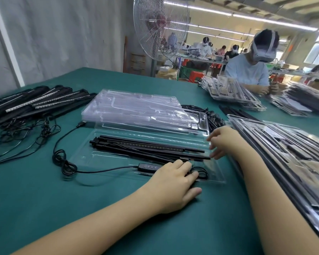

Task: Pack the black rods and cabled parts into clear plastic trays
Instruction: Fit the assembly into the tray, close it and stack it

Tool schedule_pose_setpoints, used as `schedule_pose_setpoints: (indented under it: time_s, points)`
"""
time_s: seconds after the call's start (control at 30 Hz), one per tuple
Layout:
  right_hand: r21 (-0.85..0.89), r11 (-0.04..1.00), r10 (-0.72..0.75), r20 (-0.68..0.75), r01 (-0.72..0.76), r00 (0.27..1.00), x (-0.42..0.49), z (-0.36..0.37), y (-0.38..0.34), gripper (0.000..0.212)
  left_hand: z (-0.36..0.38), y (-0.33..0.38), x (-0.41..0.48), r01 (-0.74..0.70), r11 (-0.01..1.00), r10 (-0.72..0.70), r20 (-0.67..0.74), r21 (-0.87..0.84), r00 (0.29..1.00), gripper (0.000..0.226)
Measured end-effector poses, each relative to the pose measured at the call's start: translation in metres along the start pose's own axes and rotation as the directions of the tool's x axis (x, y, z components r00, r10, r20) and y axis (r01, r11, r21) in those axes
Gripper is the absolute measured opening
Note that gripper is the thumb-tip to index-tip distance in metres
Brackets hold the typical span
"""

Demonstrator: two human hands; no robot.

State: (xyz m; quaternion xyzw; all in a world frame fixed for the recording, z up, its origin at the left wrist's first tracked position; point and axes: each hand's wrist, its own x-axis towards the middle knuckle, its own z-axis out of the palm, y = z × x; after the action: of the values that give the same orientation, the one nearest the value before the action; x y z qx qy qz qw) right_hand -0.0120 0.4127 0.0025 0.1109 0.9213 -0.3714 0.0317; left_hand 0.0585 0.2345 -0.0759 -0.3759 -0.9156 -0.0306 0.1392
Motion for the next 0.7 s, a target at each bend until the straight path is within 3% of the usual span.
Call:
schedule_pose_setpoints:
  time_s: [0.1, 0.17, 0.23, 0.4, 0.43, 0.5, 0.57, 0.63, 0.7]
  points:
    - [0.074, 0.997, 0.006, -0.204, 0.01, 0.979, 0.02, 0.004, 0.006, 0.034, -0.002, 0.0, -0.001, -0.005, 1.0, 0.005, 0.0, -0.002, 1.0, 0.055]
    - [0.263, 0.964, 0.065, -0.138, -0.026, 0.988, 0.031, 0.01, 0.005, 0.049, -0.003, -0.001, -0.001, -0.008, 1.0, 0.008, -0.01, 0.0, 1.0, 0.054]
    - [0.501, 0.859, 0.136, -0.014, -0.111, 0.991, 0.038, 0.017, 0.002, 0.058, -0.002, -0.002, -0.001, -0.007, 1.0, 0.007, -0.016, -0.006, 1.0, 0.053]
    - [0.772, 0.614, 0.22, 0.029, -0.162, 0.975, 0.04, 0.016, 0.001, 0.036, -0.001, -0.009, 0.0, 0.0, 0.999, 0.0, -0.001, -0.035, 1.0, 0.05]
    - [0.781, 0.602, 0.23, 0.029, -0.166, 0.973, 0.039, 0.012, 0.003, 0.044, 0.0, -0.011, 0.001, -0.002, 0.999, 0.002, 0.004, -0.033, 1.0, 0.049]
    - [0.735, 0.65, 0.219, 0.062, -0.193, 0.974, 0.038, -0.002, 0.01, 0.065, 0.0, -0.013, 0.003, -0.005, 1.0, 0.005, -0.002, -0.022, 1.0, 0.046]
    - [0.533, 0.808, 0.195, 0.161, -0.252, 0.967, 0.035, -0.017, 0.017, 0.079, 0.0, -0.013, 0.002, -0.029, 0.999, 0.028, -0.034, -0.03, 0.999, 0.043]
    - [0.271, 0.918, 0.197, 0.323, -0.289, 0.926, 0.03, -0.029, 0.02, 0.074, 0.0, -0.011, 0.0, -0.058, 0.998, 0.059, -0.087, 0.02, 0.994, 0.038]
    - [0.07, 0.954, 0.233, 0.436, -0.291, 0.869, 0.022, -0.036, 0.016, 0.061, -0.001, -0.008, 0.0, -0.045, 0.997, 0.05, -0.086, 0.059, 0.995, 0.04]
